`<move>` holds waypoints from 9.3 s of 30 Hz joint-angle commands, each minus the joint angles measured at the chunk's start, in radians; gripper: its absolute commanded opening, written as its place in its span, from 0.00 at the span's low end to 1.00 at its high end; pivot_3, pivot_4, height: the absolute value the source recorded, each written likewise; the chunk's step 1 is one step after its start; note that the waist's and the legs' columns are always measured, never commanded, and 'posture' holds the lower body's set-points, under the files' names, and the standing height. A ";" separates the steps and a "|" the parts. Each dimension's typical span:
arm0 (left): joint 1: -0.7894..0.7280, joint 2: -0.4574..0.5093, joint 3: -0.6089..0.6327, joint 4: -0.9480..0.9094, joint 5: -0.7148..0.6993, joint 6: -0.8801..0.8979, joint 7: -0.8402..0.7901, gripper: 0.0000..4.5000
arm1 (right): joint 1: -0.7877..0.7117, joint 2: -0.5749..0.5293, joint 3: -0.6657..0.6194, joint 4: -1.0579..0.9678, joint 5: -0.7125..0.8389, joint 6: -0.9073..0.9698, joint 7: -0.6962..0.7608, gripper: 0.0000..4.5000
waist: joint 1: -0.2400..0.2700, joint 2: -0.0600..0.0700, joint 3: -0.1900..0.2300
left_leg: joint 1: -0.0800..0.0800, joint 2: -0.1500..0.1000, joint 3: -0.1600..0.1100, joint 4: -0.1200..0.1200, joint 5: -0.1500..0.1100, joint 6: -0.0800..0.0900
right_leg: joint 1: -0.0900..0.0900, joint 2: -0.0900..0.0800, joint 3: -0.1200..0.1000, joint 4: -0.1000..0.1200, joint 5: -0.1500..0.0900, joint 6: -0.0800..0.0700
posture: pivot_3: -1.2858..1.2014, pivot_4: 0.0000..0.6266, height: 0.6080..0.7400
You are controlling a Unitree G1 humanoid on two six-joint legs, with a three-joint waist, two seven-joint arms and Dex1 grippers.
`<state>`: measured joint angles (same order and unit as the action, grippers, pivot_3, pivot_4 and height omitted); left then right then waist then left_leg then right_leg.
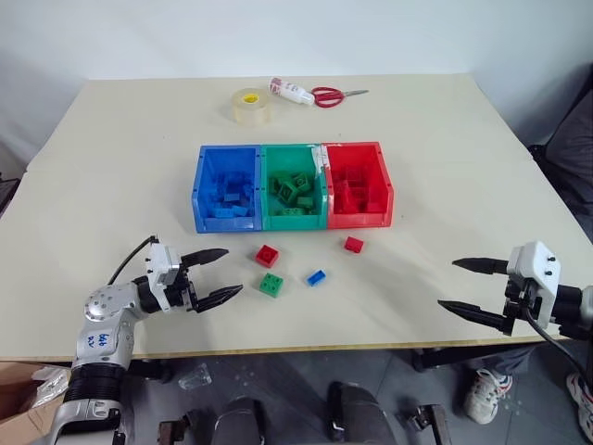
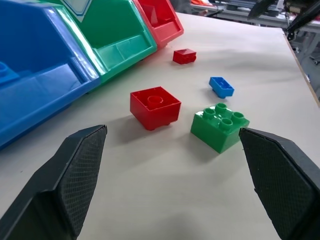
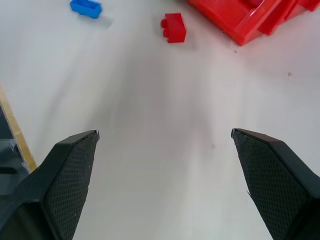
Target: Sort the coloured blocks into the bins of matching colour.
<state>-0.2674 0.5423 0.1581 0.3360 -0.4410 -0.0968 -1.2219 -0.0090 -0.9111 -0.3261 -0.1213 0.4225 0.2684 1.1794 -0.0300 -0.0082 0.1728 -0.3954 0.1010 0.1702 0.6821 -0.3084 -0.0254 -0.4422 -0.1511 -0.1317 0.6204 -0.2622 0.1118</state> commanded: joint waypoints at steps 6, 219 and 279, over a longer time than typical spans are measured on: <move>0.003 0.017 0.021 -0.029 -0.023 0.005 -0.013 1.00 | -0.233 0.149 0.253 -0.025 -0.057 0.119 -0.163 0.99 | 0.004 0.000 0.000 | 0.000 0.000 0.000 0.000 0.000 0.000 | 0.000 0.000 0.000 0.001 0.000 0.000 | 0.52 0.24 1.00; 0.074 -0.096 -0.269 -0.266 0.264 0.033 0.330 0.73 | -0.205 0.127 0.163 -0.101 0.089 0.041 0.031 1.00 | 0.026 -0.001 0.000 | 0.006 0.002 0.005 0.001 -0.005 -0.001 | 0.003 0.002 0.003 0.000 -0.001 -0.002 | 0.52 0.24 1.00; 0.297 0.217 0.237 -0.316 -0.066 0.116 -0.013 1.00 | -0.369 0.138 0.269 0.091 0.083 -0.008 0.117 1.00 | 0.008 -0.004 0.002 | 0.006 0.002 0.002 0.001 -0.007 0.002 | 0.009 0.002 0.001 -0.005 0.001 0.001 | 0.52 0.24 1.00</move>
<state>0.0204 0.7488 0.3526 0.0267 -0.4781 0.0480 -1.2236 -0.3636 -0.7730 -0.0502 -0.0286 0.5031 0.2792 1.2781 -0.0218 -0.0118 0.1750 -0.3892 0.1030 0.1720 0.6827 -0.3151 -0.0236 -0.4331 -0.1492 -0.1311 0.6125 -0.2615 0.1129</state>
